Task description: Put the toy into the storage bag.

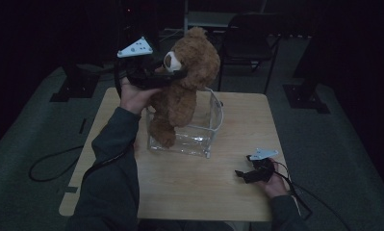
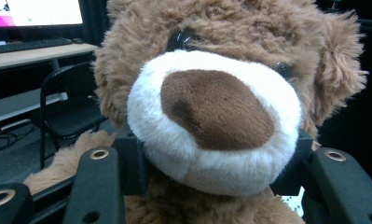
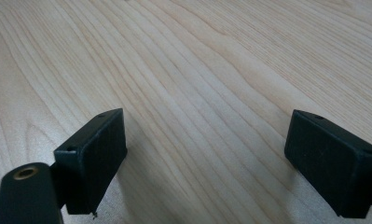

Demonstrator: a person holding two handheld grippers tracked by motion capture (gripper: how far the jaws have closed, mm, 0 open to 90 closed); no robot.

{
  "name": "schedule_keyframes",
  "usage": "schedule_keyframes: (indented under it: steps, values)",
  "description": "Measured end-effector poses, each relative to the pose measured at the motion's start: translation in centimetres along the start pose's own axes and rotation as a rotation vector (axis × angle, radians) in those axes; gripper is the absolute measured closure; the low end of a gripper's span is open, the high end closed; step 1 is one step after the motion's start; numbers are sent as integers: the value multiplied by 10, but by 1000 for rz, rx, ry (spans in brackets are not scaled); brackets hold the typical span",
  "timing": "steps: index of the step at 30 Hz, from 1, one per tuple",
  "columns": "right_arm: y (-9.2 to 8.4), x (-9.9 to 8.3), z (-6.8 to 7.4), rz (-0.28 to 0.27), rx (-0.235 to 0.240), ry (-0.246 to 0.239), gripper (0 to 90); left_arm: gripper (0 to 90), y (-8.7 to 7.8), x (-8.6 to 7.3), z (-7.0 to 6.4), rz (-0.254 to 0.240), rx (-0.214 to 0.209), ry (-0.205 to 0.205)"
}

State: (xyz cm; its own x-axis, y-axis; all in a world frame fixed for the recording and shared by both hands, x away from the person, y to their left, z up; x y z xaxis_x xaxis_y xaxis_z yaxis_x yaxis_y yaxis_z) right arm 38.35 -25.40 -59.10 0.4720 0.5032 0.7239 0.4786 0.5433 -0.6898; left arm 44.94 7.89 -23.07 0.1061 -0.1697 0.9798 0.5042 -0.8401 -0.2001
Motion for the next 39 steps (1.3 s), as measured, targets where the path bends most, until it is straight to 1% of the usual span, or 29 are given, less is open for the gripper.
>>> schedule_keyframes:
  steps: [4, 5, 9, 12, 15, 18, 19, 24, 25, 29, 33, 36, 39]
  values:
    - [0, 0, 0, 0, 0, -1, 121, 437, 4, 3, 4, -2, 3, -8]
    - [0, 0, 0, 0, 0, -1, 121, 437, 5, 6, 6, -8, 4, -12]
    - [0, 0, 0, 0, 0, -1, 121, 438, 8, 11, 10, -18, 3, -13]
    - [0, 0, 0, 1, 1, 1, 121, 438, 13, 16, 17, -25, 13, -25]
    - [0, 0, 0, 0, 0, -1, 121, 438, 17, 19, 23, -43, 11, -35]
    - [0, 0, 0, 0, 1, -1, 121, 438, 18, 20, 24, -44, 11, -39]
    - [0, 0, 0, 0, 1, -1, 121, 438, 23, 23, 29, -46, 11, -49]
    - [0, 0, 0, 2, 1, 0, 121, 438, 27, 27, 32, -50, 16, -44]
    - [0, 0, 0, 2, 1, 0, 121, 438, 30, 29, 33, -57, 18, -44]
    - [0, 0, 0, 2, 1, 1, 121, 437, 34, 31, 36, -70, 17, -47]
    - [0, 0, 0, 2, 1, 1, 121, 437, 38, 31, 41, -76, 36, -50]
    - [0, 0, 0, 1, 1, 0, 121, 437, 40, 32, 47, -83, 52, -62]
    - [0, 0, 0, 1, 1, 0, 121, 437, 43, 31, 51, -85, 58, -64]
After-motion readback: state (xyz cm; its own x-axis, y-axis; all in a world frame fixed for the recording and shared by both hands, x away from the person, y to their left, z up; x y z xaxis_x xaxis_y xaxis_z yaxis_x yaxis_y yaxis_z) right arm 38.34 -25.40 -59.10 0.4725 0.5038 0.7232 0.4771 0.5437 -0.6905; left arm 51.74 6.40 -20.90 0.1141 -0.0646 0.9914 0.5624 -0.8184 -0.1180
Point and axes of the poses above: each handheld gripper's, and its own axes: y roughly forward along the jaws, x roughly out of its top, z roughly to its left, the point moved 6 cm from there along y, roughly forward along the jaws, and after that the axes turned 1 degree about y, right-handed, at the moved point
